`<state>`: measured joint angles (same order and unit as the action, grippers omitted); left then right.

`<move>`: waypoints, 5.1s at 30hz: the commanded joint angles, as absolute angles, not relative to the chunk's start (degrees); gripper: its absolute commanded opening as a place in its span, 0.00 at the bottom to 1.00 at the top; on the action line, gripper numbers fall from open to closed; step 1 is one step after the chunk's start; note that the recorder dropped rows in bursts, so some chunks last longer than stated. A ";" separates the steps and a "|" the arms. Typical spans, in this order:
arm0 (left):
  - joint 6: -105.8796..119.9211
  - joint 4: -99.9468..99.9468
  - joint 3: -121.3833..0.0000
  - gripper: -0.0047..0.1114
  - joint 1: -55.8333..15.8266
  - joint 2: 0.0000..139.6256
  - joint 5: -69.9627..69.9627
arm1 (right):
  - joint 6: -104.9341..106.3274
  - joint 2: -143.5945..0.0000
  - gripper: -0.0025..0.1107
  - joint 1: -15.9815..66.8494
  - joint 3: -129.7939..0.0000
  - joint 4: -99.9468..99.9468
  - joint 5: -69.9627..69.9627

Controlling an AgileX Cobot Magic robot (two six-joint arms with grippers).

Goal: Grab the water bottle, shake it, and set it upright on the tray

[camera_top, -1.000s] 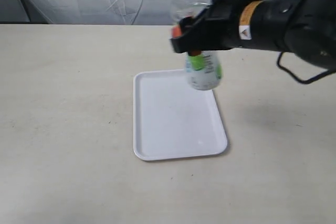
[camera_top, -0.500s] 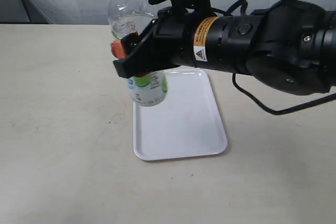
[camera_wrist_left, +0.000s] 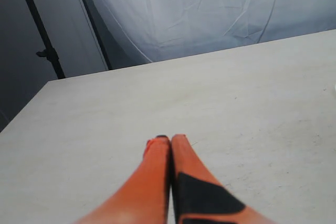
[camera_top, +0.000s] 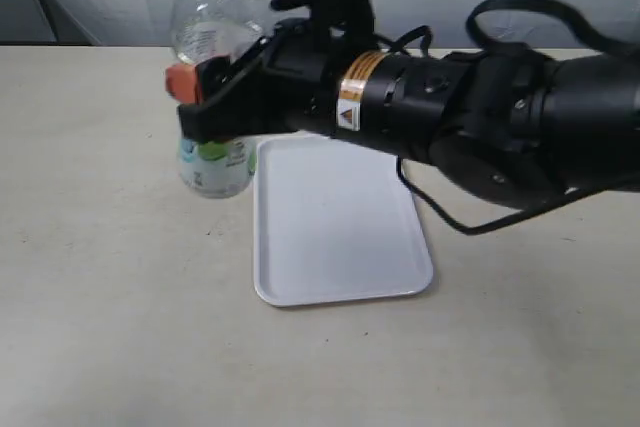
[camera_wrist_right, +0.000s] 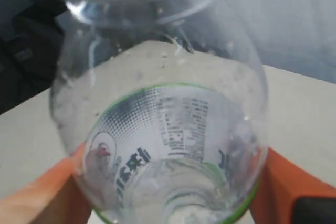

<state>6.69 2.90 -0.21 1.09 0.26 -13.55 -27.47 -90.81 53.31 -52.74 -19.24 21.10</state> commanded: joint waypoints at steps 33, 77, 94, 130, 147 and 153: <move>6.52 2.66 0.00 0.04 1.06 0.00 -13.30 | -5.36 -95.63 0.01 48.69 -41.55 1.30 42.49; 6.52 2.66 0.00 0.04 1.06 0.00 -13.30 | -1.72 -104.66 0.91 48.69 -39.16 13.58 44.55; 6.52 2.66 0.00 0.04 1.06 0.00 -13.30 | 3.33 -89.99 0.87 48.69 -39.16 13.58 43.96; 6.52 2.66 0.00 0.04 1.06 0.00 -13.30 | 55.47 -42.67 0.01 29.08 -35.92 55.58 -14.28; 6.52 2.54 0.00 0.04 1.06 0.00 -13.30 | 47.69 -19.54 0.01 0.90 -13.35 48.59 -13.71; 6.52 2.54 0.00 0.04 1.06 0.00 -13.30 | 12.05 -12.91 0.01 -2.37 -9.25 14.90 -16.23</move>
